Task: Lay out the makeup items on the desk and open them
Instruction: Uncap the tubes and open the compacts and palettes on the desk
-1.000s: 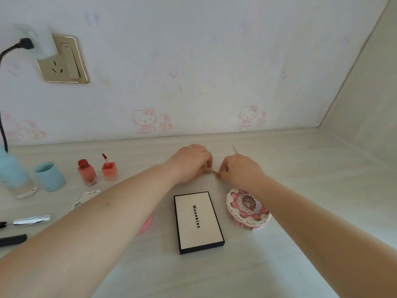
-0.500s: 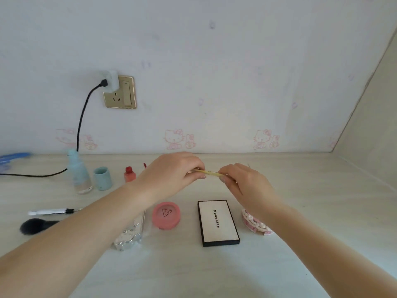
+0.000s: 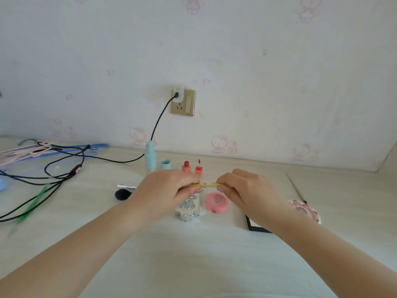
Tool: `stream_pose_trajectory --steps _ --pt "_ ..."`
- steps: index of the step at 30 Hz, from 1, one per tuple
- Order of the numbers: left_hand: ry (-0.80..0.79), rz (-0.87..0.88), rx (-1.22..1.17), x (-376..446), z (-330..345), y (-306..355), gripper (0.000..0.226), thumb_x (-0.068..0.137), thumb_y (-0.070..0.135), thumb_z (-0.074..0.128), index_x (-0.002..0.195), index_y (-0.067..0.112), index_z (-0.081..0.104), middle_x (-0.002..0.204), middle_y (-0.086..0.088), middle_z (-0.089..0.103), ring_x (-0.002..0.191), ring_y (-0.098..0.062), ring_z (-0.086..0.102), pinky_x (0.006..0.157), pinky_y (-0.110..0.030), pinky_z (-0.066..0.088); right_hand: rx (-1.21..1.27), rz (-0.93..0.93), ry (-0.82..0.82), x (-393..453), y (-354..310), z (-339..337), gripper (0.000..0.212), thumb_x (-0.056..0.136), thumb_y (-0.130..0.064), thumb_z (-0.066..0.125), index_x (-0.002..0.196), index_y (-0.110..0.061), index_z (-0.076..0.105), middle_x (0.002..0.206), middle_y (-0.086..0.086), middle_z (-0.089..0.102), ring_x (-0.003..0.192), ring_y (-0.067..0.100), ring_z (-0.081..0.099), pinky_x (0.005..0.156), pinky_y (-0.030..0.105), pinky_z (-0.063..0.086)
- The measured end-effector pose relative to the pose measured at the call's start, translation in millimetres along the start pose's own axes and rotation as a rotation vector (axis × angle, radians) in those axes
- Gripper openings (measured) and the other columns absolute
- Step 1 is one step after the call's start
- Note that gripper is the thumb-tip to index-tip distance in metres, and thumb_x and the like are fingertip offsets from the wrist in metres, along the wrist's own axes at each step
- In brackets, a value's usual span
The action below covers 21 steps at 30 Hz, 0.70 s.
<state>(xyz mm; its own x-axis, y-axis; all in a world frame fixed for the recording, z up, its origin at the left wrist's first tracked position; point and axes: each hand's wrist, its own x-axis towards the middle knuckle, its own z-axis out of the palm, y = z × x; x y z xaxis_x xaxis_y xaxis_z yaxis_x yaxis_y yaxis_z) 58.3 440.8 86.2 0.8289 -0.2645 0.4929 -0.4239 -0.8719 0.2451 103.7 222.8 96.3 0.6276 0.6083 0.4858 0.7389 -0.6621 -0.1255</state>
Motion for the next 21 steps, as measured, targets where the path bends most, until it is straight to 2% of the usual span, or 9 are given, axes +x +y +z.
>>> stream_pose_trajectory --steps 2,4,7,9,10,12,15,18,21 --pt "-0.021 -0.039 -0.023 -17 -11 -8 0.034 0.085 0.057 0.04 0.08 0.028 0.057 0.061 0.006 0.053 0.064 -0.01 0.049 0.053 -0.023 0.036 0.02 -0.034 -0.014 6 -16 9 0.047 0.087 -0.051 0.026 0.098 -0.027 0.064 0.077 -0.01 0.056 0.063 0.016 0.051 0.052 0.027 0.04" --pt "-0.066 -0.099 -0.102 -33 -19 -19 0.011 0.09 0.042 0.053 0.081 0.037 0.05 0.061 0.01 0.05 0.065 -0.004 0.049 0.053 -0.016 0.033 0.032 -0.062 -0.041 11 -32 17 0.034 0.093 -0.045 0.035 0.102 -0.027 0.063 0.08 -0.015 0.05 0.067 0.013 0.048 0.053 0.022 0.035" --pt "-0.124 -0.21 -0.214 -62 -29 -42 0.008 0.092 0.025 0.054 0.092 0.033 0.054 0.08 0.012 0.058 0.078 -0.006 0.055 0.067 -0.018 0.044 0.105 -0.055 -0.136 19 -54 36 0.021 0.096 -0.034 0.045 0.11 -0.027 0.058 0.095 -0.015 0.052 0.084 0.013 0.058 0.064 0.023 0.041" --pt "-0.132 -0.232 -0.223 -79 -34 -59 0.009 0.092 0.02 0.055 0.094 0.027 0.059 0.087 0.014 0.055 0.086 -0.003 0.054 0.074 -0.015 0.045 0.154 -0.04 -0.174 25 -68 52 0.021 0.096 -0.032 0.047 0.112 -0.027 0.058 0.107 -0.013 0.052 0.094 0.009 0.058 0.067 0.016 0.041" --pt "-0.118 -0.232 -0.212 -85 -35 -67 0.01 0.091 0.018 0.057 0.092 0.026 0.06 0.087 0.015 0.053 0.086 -0.001 0.053 0.073 -0.011 0.043 0.181 -0.036 -0.181 28 -75 61 0.021 0.095 -0.03 0.048 0.113 -0.026 0.059 0.111 -0.011 0.051 0.094 0.008 0.057 0.067 0.014 0.04" --pt "-0.079 -0.263 -0.196 -97 -36 -84 0.009 0.088 0.014 0.061 0.091 0.023 0.065 0.086 0.013 0.053 0.085 -0.001 0.053 0.072 -0.008 0.041 0.243 -0.026 -0.192 35 -88 81 0.024 0.095 -0.022 0.05 0.116 -0.021 0.061 0.113 -0.005 0.05 0.093 0.011 0.057 0.074 0.019 0.044" --pt "-0.047 -0.326 -0.147 -112 -35 -111 0.011 0.083 0.021 0.065 0.093 0.022 0.07 0.087 0.013 0.058 0.083 -0.001 0.057 0.075 -0.015 0.047 0.287 -0.008 -0.222 45 -100 110 0.032 0.094 -0.013 0.049 0.122 -0.021 0.06 0.112 -0.001 0.051 0.095 0.016 0.059 0.082 0.026 0.046" --pt "-0.048 -0.35 -0.109 -118 -30 -133 0.012 0.082 0.025 0.067 0.093 0.025 0.072 0.082 0.021 0.058 0.082 0.004 0.058 0.078 -0.018 0.049 0.244 -0.014 -0.217 52 -104 129 0.033 0.092 -0.016 0.052 0.122 -0.026 0.059 0.111 -0.005 0.057 0.104 0.013 0.059 0.084 0.031 0.049" --pt "-0.059 -0.362 -0.057 -114 -24 -145 0.012 0.083 0.023 0.068 0.094 0.025 0.073 0.081 0.024 0.055 0.083 0.003 0.056 0.079 -0.019 0.047 0.168 0.006 -0.188 59 -102 141 0.03 0.091 -0.021 0.054 0.12 -0.027 0.06 0.111 -0.008 0.062 0.11 0.013 0.055 0.083 0.027 0.044"
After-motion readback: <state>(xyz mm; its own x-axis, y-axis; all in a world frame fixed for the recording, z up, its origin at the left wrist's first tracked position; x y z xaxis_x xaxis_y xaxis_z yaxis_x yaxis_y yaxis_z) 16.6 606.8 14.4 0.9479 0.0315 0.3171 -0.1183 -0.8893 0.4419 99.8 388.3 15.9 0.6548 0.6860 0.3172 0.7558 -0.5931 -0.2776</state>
